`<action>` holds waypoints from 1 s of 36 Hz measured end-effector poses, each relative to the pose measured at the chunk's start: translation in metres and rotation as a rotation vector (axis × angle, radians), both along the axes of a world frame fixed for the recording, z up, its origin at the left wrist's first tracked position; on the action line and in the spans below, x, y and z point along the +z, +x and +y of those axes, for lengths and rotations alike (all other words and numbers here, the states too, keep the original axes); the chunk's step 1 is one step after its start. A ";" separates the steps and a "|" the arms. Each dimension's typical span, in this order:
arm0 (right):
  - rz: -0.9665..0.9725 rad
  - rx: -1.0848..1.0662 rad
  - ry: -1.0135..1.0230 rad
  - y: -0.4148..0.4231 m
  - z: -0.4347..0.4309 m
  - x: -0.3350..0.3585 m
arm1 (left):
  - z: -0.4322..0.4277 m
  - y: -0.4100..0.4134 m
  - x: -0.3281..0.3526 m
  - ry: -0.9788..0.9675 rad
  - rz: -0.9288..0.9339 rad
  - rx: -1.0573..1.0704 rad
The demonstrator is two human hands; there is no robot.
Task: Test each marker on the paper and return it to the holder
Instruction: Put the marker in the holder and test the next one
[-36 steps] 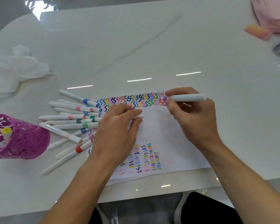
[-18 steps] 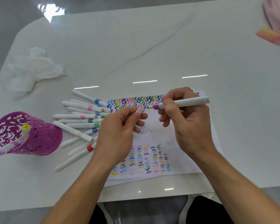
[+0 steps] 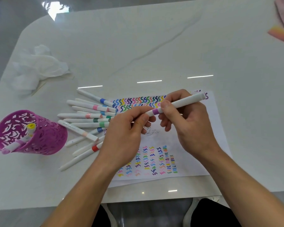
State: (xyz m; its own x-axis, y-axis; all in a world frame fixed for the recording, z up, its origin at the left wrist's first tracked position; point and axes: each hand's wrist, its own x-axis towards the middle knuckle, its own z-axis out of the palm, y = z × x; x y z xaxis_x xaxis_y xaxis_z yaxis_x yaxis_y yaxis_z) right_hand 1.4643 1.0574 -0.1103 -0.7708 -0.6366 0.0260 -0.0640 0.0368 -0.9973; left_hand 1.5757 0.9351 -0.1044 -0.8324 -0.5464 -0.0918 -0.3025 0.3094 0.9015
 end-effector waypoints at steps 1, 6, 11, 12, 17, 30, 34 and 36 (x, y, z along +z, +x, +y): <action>-0.015 0.008 0.001 0.000 0.000 0.000 | 0.000 0.000 0.000 0.005 0.002 0.004; -0.130 0.040 -0.041 -0.002 -0.001 -0.001 | -0.001 0.002 -0.001 0.054 0.025 0.041; -0.193 0.061 -0.074 -0.002 0.000 -0.002 | -0.001 0.002 -0.002 -0.020 0.029 0.058; -0.201 0.062 -0.078 -0.003 0.000 -0.001 | -0.001 0.002 -0.002 -0.035 0.030 0.063; -0.228 0.075 -0.095 -0.002 -0.001 -0.001 | 0.002 0.000 -0.001 -0.059 0.030 0.094; -0.252 0.105 -0.124 0.002 -0.002 -0.005 | 0.005 0.004 0.004 -0.044 0.055 0.109; -0.256 0.112 -0.120 0.002 -0.002 -0.005 | 0.004 0.006 0.005 -0.096 0.043 0.091; -0.257 0.111 -0.127 0.002 -0.002 -0.004 | 0.004 0.007 0.005 -0.099 0.048 0.089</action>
State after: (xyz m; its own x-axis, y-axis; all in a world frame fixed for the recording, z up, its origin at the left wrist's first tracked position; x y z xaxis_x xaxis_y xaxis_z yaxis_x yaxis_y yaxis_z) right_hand 1.4667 1.0550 -0.1143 -0.6884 -0.7213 -0.0763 0.1943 -0.0820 -0.9775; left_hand 1.5824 0.9387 -0.0993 -0.7825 -0.6226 0.0052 -0.2898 0.3716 0.8820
